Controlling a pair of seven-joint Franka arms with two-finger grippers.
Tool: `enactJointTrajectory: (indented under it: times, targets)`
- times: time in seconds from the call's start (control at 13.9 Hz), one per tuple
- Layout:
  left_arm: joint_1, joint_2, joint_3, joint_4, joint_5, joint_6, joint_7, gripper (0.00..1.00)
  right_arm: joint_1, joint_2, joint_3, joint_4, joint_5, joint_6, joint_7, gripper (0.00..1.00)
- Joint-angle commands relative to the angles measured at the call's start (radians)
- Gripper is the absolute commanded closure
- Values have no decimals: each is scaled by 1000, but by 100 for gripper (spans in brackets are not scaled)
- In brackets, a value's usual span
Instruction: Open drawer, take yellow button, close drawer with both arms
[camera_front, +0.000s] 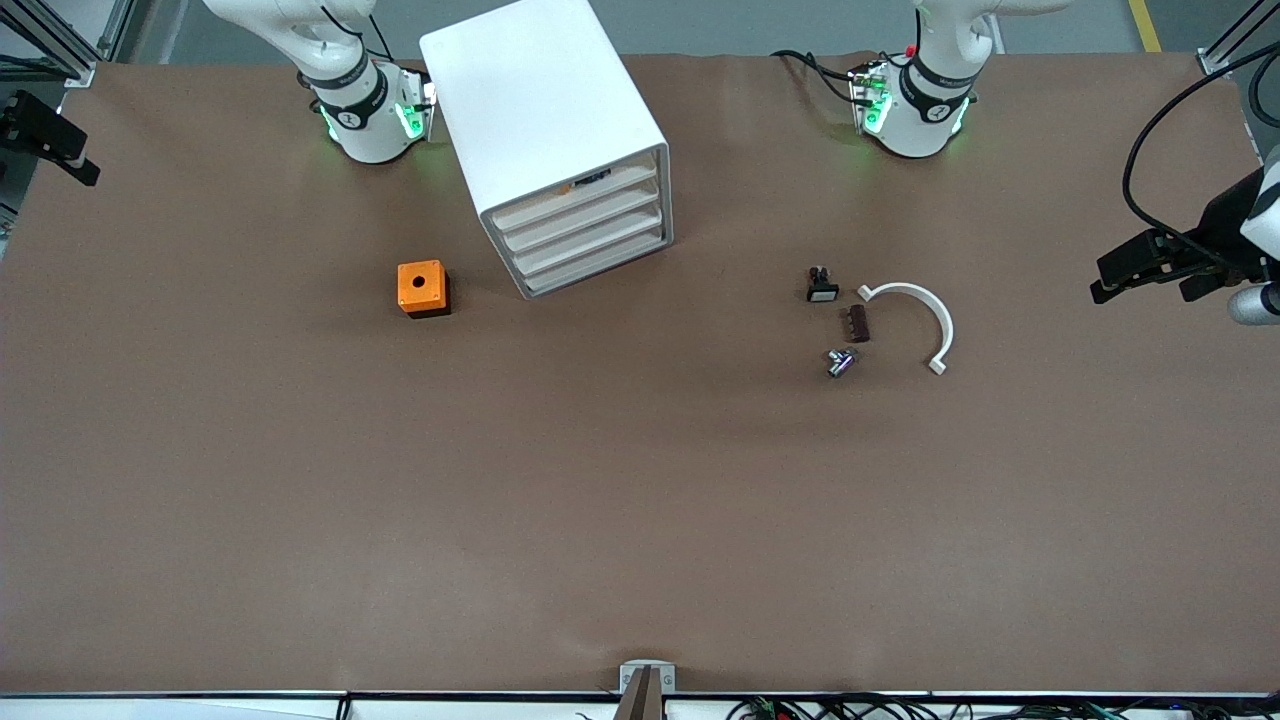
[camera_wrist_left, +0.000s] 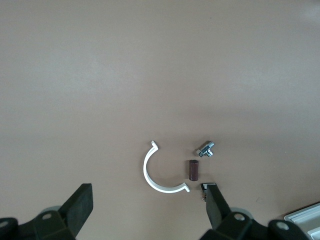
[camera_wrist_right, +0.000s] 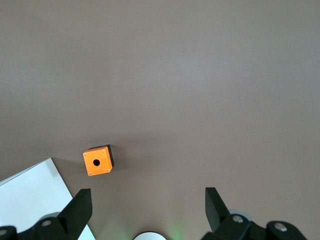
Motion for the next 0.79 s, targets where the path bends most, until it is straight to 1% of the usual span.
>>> enactJointTrajectory:
  times: [0.0, 0.43, 0.72]
  targets:
    - [2, 4, -7, 15, 26, -21, -10, 0, -4, -5, 7, -3, -8, 4, -7, 0]
    - [8, 11, -7, 16, 24, -21, -10, 0, -2, -5, 7, -5, -6, 3, -7, 0]
    - [2, 56, -7, -7, 37, -19, -16, 0, -4, -5, 7, -5, -6, 3, -7, 0]
